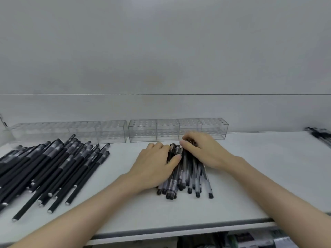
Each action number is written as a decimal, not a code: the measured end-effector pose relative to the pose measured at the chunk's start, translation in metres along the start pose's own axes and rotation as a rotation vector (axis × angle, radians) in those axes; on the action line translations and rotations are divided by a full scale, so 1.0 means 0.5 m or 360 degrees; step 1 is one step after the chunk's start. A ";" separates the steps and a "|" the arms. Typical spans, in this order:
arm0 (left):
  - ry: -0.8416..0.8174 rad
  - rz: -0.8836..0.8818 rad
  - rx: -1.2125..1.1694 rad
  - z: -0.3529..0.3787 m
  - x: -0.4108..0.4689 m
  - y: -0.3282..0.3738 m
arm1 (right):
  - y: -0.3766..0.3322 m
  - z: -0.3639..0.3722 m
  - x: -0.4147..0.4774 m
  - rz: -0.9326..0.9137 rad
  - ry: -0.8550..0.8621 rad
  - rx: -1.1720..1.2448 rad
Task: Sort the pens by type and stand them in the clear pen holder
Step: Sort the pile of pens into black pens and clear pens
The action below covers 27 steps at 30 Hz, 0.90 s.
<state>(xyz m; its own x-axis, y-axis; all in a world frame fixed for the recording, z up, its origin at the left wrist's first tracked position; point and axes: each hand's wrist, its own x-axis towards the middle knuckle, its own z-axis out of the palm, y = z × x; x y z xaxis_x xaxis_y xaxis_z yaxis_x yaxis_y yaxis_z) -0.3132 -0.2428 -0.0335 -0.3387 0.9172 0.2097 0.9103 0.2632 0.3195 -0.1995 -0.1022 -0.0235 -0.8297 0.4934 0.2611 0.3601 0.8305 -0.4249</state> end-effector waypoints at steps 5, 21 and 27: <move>-0.0017 0.0048 0.0107 -0.011 -0.004 -0.001 | 0.000 -0.004 -0.007 0.0026 0.0004 -0.0082; 0.0498 0.0267 -0.0064 -0.096 0.069 0.194 | 0.062 -0.224 -0.096 0.0012 0.0536 -0.0038; 0.0680 0.0310 -0.0206 -0.017 0.092 0.378 | 0.203 -0.326 -0.218 0.0055 0.0639 0.0020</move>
<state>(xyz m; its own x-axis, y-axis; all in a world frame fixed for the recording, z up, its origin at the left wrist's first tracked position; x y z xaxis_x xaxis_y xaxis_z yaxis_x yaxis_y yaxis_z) -0.1586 -0.1535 0.0442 -0.2570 0.7336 0.6292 0.9386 0.0344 0.3432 -0.0029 -0.0297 0.0465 -0.5836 0.5850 0.5632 0.3777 0.8095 -0.4494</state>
